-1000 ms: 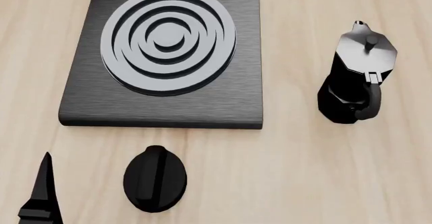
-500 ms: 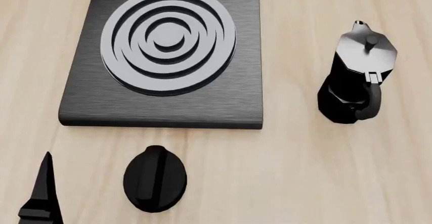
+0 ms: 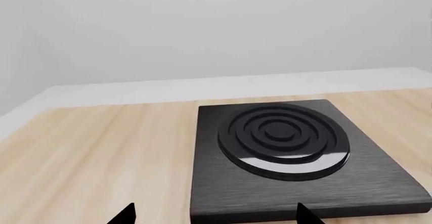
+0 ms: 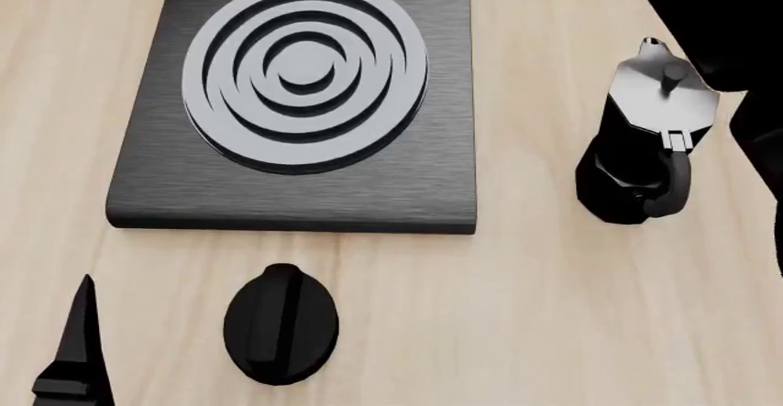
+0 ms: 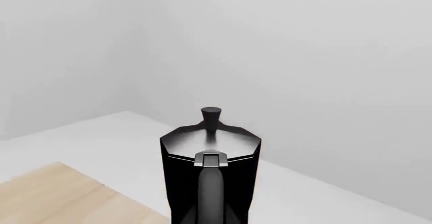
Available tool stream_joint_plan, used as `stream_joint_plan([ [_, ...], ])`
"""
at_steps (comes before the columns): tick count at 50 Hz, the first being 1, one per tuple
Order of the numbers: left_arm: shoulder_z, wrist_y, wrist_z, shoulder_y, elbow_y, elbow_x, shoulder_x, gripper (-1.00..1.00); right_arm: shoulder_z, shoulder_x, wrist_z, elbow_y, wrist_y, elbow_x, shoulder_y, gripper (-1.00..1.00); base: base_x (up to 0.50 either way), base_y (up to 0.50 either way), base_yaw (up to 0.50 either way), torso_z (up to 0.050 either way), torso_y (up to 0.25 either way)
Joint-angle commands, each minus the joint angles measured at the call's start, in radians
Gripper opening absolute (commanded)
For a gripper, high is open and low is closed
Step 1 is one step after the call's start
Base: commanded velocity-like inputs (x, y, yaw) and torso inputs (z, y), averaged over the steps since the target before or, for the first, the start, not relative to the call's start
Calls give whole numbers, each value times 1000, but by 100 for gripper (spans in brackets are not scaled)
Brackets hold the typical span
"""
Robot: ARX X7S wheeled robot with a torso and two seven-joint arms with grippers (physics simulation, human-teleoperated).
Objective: Put the right moka pot on the stove.
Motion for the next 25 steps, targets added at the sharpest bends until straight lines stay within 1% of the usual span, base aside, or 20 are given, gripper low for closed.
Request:
stream_joint_plan([
  [1,4,5,0,1,0,3,-2,100,22,-47,2,-16,-44,-26,-18,-100,0,0,0,0,0],
  [2,5,7,0,1,-2,3,-2,100,20,-51,1,-19,-46,-30,-22,-100,0,0,0,0,0],
  [4,5,3,-2,0,1,0,-3,100,6,-71,-9,30,-34,-28,26,-100,0,0,0,0,0],
  [5,4,-1,-4,-2,4,-2,-4,100,11,-71,-5,8,-46,-29,0,-100,0,0,0,0,0],
  [7,5,6,-2,1,1,2,-4,100,6,-81,-12,26,-46,-30,13,-100,0,0,0,0,5],
  [8,4,6,-2,0,1,-1,-4,100,11,-81,-10,-3,-60,-37,-24,-100,0,0,0,0,0],
  [12,5,9,-2,1,1,0,-5,100,2,-104,-30,31,-66,-49,-6,-100,0,0,0,3,0],
  [14,7,17,1,5,-5,6,-4,100,10,-101,-25,-17,-90,-62,-67,-100,0,0,0,0,0],
  [15,8,16,1,4,-5,6,-4,100,4,-111,-34,17,-82,-59,-34,-100,0,0,0,0,0],
  [16,9,19,2,4,-7,8,-4,100,6,-112,-35,-5,-94,-69,-63,-100,0,0,0,0,10],
  [18,9,19,1,4,-7,6,-4,100,0,-122,-47,20,-91,-74,-43,-100,0,0,0,0,0],
  [19,9,16,0,3,-5,5,-5,100,5,-118,-44,-14,-107,-83,-86,-100,0,0,0,0,0],
  [20,9,12,-2,0,-3,2,-5,100,0,-124,-53,9,-102,-87,-66,-100,0,0,0,0,0],
  [21,8,11,-2,0,-2,1,-5,100,4,-122,-52,-15,-116,-96,-99,-100,0,0,0,0,0],
  [22,9,14,-1,2,-3,2,-5,100,0,-132,-60,19,-110,-92,-68,-100,0,0,0,0,0],
  [25,8,11,-3,-1,-2,-1,-6,100,1,-141,-62,32,-115,-90,-61,-100,0,0,0,0,3],
])
